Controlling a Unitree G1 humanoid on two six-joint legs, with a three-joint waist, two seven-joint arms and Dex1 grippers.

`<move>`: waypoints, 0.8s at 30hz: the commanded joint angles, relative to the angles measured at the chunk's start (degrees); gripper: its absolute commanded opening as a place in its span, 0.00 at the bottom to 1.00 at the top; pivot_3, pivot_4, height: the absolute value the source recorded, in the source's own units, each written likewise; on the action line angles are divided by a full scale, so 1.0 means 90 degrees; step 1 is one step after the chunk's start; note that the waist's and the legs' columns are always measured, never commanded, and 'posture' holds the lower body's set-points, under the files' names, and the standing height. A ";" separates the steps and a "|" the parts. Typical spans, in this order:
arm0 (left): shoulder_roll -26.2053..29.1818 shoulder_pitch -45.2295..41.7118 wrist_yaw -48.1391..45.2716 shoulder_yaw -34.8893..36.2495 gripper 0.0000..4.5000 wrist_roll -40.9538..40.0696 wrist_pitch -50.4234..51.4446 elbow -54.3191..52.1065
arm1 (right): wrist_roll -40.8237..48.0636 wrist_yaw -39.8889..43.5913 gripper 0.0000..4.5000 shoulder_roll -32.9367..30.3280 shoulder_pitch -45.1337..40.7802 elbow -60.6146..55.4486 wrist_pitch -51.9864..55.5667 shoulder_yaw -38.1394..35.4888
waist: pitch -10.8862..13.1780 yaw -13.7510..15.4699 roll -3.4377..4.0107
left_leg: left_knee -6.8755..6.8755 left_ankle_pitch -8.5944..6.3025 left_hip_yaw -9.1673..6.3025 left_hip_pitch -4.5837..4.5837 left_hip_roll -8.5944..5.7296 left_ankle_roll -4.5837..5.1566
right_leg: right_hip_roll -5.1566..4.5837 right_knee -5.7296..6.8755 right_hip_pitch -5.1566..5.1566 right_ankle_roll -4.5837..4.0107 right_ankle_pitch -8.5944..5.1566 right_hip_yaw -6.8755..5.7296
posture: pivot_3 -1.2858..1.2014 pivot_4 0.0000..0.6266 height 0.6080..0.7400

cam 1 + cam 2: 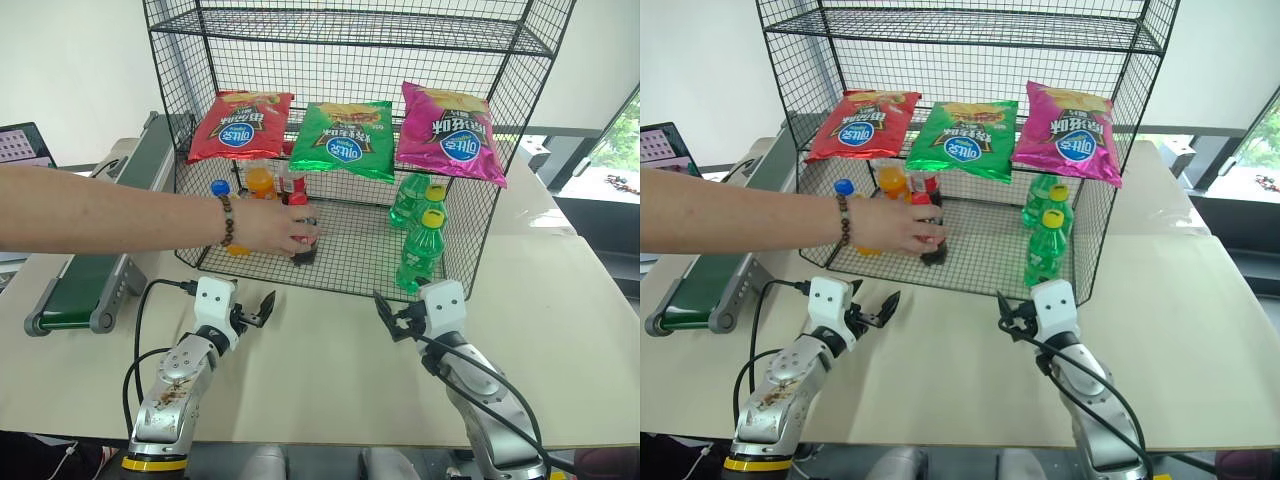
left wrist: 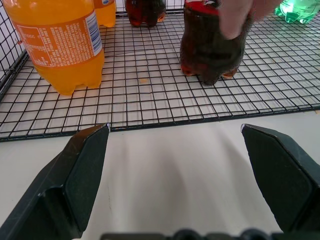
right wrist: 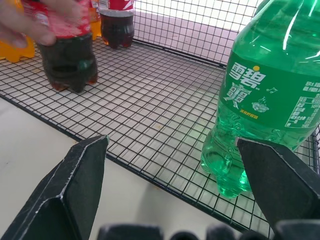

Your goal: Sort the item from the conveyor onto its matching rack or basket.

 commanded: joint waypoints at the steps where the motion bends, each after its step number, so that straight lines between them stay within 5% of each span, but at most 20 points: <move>1: 0.0043 -0.0096 -0.0031 0.0075 1.00 -0.0030 -0.0084 -0.0232 | -0.0031 -0.0058 1.00 0.0045 -0.0073 -0.0208 -0.0109 -0.0067 | 0.0000 0.0000 0.0000 | 0.0000 0.0000 0.0000 0.0000 0.0000 0.0000 | 0.0000 0.0000 0.0000 0.0000 0.0000 0.0000 | 0.52 0.24 0.98; 24: -0.0014 -0.0116 0.0009 0.0069 1.00 -0.0019 -0.0125 -0.0187 | -0.0056 -0.0044 1.00 0.0043 -0.0093 -0.0200 -0.0094 -0.0058 | 0.0000 -0.0001 0.0000 | 0.0000 0.0000 0.0000 0.0000 0.0000 0.0000 | 0.0000 0.0000 0.0000 0.0000 0.0000 0.0000 | 0.52 0.24 0.98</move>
